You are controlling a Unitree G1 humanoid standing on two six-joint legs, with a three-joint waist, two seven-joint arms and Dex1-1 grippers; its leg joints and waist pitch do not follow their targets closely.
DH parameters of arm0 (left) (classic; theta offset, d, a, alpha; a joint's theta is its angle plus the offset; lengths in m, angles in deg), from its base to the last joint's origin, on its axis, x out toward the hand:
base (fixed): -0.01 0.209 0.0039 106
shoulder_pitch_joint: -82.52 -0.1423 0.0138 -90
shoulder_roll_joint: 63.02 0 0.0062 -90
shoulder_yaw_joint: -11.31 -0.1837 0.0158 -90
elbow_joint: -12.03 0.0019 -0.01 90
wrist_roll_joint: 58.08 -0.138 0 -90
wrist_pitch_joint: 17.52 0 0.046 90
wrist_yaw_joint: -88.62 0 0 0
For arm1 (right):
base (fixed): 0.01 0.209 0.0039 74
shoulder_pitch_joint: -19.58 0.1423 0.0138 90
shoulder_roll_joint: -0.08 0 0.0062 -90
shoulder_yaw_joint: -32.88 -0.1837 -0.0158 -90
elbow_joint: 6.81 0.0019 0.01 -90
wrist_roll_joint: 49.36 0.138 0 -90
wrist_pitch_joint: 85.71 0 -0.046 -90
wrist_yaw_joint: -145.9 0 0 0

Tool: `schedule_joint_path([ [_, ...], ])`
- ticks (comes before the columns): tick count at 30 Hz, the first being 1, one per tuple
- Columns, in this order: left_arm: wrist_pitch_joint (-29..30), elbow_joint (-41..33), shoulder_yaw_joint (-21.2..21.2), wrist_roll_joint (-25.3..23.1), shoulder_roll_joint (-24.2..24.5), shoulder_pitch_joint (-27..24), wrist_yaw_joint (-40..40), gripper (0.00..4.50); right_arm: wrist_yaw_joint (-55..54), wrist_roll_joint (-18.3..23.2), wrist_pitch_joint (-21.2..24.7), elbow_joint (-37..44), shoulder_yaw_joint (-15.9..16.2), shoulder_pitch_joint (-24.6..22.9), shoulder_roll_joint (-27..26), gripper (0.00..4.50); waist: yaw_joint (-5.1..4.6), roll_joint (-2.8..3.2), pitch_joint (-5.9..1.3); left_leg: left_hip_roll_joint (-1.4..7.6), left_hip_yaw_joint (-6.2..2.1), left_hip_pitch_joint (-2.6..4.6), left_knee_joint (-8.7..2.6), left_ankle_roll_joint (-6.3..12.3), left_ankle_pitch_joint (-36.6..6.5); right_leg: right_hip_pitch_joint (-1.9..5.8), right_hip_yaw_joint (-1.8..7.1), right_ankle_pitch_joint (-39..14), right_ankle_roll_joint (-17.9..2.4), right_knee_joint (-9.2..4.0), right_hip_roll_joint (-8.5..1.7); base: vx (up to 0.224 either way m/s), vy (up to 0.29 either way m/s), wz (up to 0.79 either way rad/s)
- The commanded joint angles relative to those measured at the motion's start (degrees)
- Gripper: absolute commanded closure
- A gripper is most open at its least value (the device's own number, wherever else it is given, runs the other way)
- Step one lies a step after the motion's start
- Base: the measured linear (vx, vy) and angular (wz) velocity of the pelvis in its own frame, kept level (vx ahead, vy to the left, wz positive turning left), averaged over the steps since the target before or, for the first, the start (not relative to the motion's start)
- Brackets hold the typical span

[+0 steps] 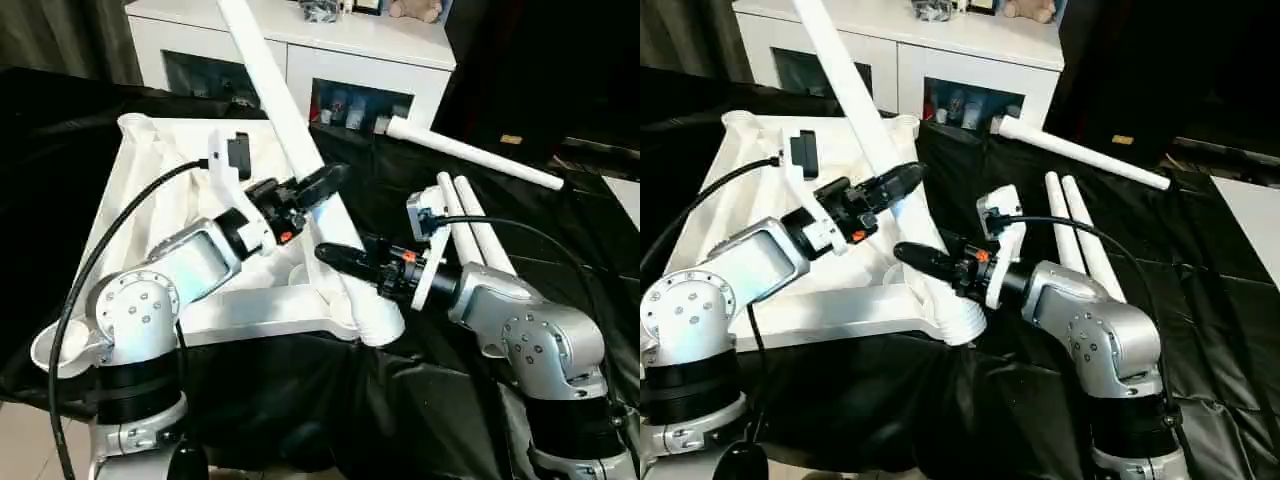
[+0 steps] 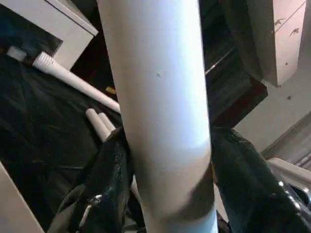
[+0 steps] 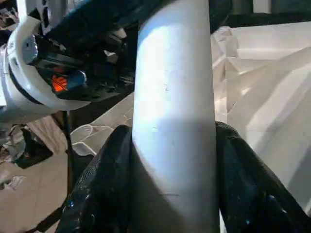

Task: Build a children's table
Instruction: Pick table leg

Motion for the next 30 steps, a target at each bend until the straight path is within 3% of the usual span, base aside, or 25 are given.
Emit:
schedule_joint_path([
  [1, -0.43, -0.36, -1.74, 0.19, 0.09, 1.26, -0.82, 2.16, -0.51, -0.51, -0.97, -0.07, 0.21, 0.61, 0.67, 2.67, -0.08, 0.82, -3.14, 1.01, -0.31, 0.20, -4.00, -1.70, -9.91, 2.91, 2.90, -11.40, -4.46, -5.40, -3.75, 0.000, 0.000, 0.00],
  [2, -0.46, -0.50, -1.84, 0.33, 0.25, 1.16, -1.09, 2.33, -0.61, -0.58, -1.11, -0.03, 0.33, 0.69, 0.64, 2.67, -0.05, 1.05, -3.14, 1.00, -0.35, 0.19, -4.01, -1.80, -10.02, 2.92, 2.91, -11.30, -4.48, -5.36, -3.76, 0.000, 0.000, 0.00],
  [5, -0.59, -0.62, -1.92, 0.44, 0.48, 0.99, -1.61, 2.47, -0.75, -0.65, -1.35, -0.13, 0.41, 0.91, 0.46, 2.67, -0.07, 0.93, -3.14, 1.02, -0.34, 0.21, -4.03, -1.82, -10.00, 2.91, 2.91, -10.74, -4.69, -5.36, -3.77, 0.000, 0.000, 0.00],
  [8, -0.87, -0.61, -2.06, 0.71, 0.89, 0.99, -2.64, 2.57, -0.52, 0.15, -0.98, -0.19, 0.31, 1.13, 0.07, 1.97, -0.13, 0.97, -3.15, 1.00, -0.34, 0.16, -4.05, -1.85, -10.16, 2.99, 2.91, -10.29, -4.87, -5.30, -3.75, 0.000, 0.000, 0.00],
  [13, -1.14, -0.62, -2.47, 1.80, 2.00, 1.08, -5.76, 2.66, 0.70, 1.50, -0.57, 0.46, 0.44, 1.07, 0.38, 1.65, -0.13, 1.08, -3.17, 0.99, -0.33, 0.23, -4.07, -1.77, -10.29, 2.97, 2.93, -10.33, -5.09, -5.28, -3.78, 0.000, 0.000, 0.00],
  [15, -0.69, -1.62, -3.77, 4.00, 4.91, 0.36, -13.09, 2.68, 3.52, 3.77, 0.67, 1.66, 0.10, 0.98, 1.94, 1.44, 0.03, 1.09, -3.17, 0.90, -0.32, 0.33, -4.07, -1.61, -10.43, 2.95, 2.92, -10.88, -4.93, -5.39, -3.77, 0.000, 0.000, 0.00],
  [18, -0.50, -2.29, -4.13, 5.88, 6.58, 0.05, -17.87, 2.68, 5.44, 5.48, 1.78, 1.90, -0.49, 1.12, 3.24, 1.17, -0.01, 1.20, -3.15, 0.98, -0.31, 0.35, -4.12, -1.71, -10.34, 2.94, 2.89, -9.81, -5.64, -5.19, -3.70, 0.000, 0.000, 0.00],
  [19, 0.19, -3.31, -4.24, 8.85, 9.55, 0.25, -25.71, 2.68, 10.00, 8.27, 4.27, 2.07, -0.93, 1.29, 6.52, 0.99, 0.02, 1.17, -3.18, 0.99, -0.29, 0.35, -4.11, -1.46, -10.03, 3.06, 2.91, -9.51, -5.84, -5.13, -3.74, 0.000, 0.000, 0.00],
  [22, 0.42, -3.29, -4.60, 9.43, 11.07, 0.66, -28.98, 2.68, 12.13, 9.12, 5.30, 2.19, -0.53, 1.32, 8.22, 0.82, 0.07, 1.14, -2.97, 1.05, -0.25, 0.31, -4.17, -1.31, -10.36, 2.99, 2.89, -10.11, -6.29, -5.19, -3.80, 0.000, 0.000, 0.00],
  [30, -1.64, 0.89, -7.99, 7.90, 15.87, 4.19, -38.71, 2.69, 20.18, 12.18, 8.28, 3.40, 4.17, 0.69, 13.87, 0.75, 0.34, 0.91, -2.99, 1.06, -0.23, 0.32, -4.13, -1.31, -10.42, 3.02, 2.96, -14.42, -5.52, -5.52, -3.98, 0.000, 0.000, 0.00],
])
